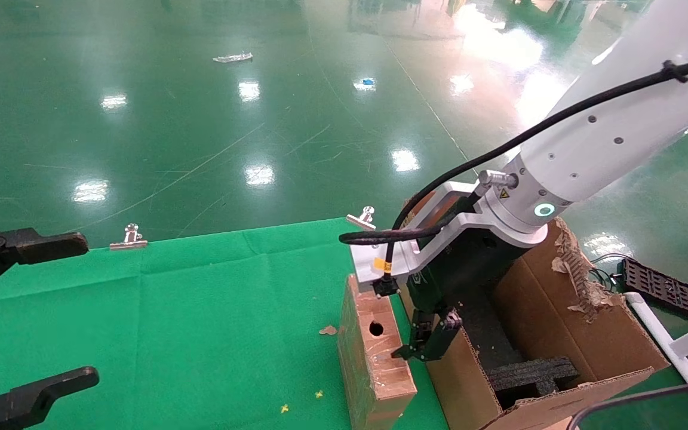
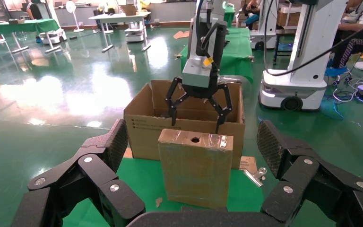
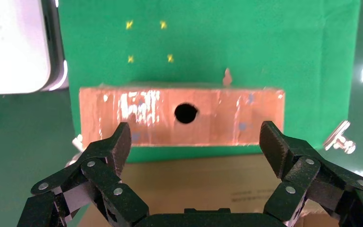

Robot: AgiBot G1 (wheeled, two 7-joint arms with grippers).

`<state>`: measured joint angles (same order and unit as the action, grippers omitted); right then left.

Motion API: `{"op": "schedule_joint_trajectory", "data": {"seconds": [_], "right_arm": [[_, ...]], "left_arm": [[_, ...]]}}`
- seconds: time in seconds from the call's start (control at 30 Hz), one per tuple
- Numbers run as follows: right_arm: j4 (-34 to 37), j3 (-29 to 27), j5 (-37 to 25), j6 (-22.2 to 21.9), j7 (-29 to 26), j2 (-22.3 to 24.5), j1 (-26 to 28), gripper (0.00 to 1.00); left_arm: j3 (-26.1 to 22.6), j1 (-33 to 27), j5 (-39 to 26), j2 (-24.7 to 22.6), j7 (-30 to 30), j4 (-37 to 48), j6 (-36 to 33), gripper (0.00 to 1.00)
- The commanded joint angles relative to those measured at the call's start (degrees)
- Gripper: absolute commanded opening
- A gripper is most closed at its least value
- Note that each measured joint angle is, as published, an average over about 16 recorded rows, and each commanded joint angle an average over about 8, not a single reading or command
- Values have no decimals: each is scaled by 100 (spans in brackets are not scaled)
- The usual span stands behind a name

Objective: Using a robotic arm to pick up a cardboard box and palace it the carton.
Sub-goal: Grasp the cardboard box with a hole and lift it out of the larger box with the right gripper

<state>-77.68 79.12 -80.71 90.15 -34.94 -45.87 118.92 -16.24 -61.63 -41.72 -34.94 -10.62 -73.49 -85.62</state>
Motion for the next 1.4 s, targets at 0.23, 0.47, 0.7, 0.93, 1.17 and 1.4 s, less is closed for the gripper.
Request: {"op": "schedule_joint_trajectory", "data": {"seconds": [0.23, 0.47, 0.7, 0.93, 1.17, 1.4], "right_arm": [[25, 773, 1, -68, -566, -302, 445, 100], [194, 1128, -223, -164, -2695, -464, 770, 100], [929, 1135, 445, -135, -4311, -408, 652, 100], [1683, 1243, 807, -104, -4612, -510, 365, 100], [2124, 1349, 893, -172, -4550, -708, 118, 100], [2263, 1441, 832, -200, -4458, -879, 1, 56]], "left_arm": [[-3, -1, 2, 1, 2, 0, 1, 100], [-6, -1, 4, 3, 3, 0, 3, 100], [-9, -2, 6, 4, 4, 0, 4, 100], [-12, -2, 8, 5, 6, 0, 5, 100], [-14, -3, 10, 6, 7, 0, 6, 100], [-17, -4, 12, 7, 9, 0, 8, 99]]}}
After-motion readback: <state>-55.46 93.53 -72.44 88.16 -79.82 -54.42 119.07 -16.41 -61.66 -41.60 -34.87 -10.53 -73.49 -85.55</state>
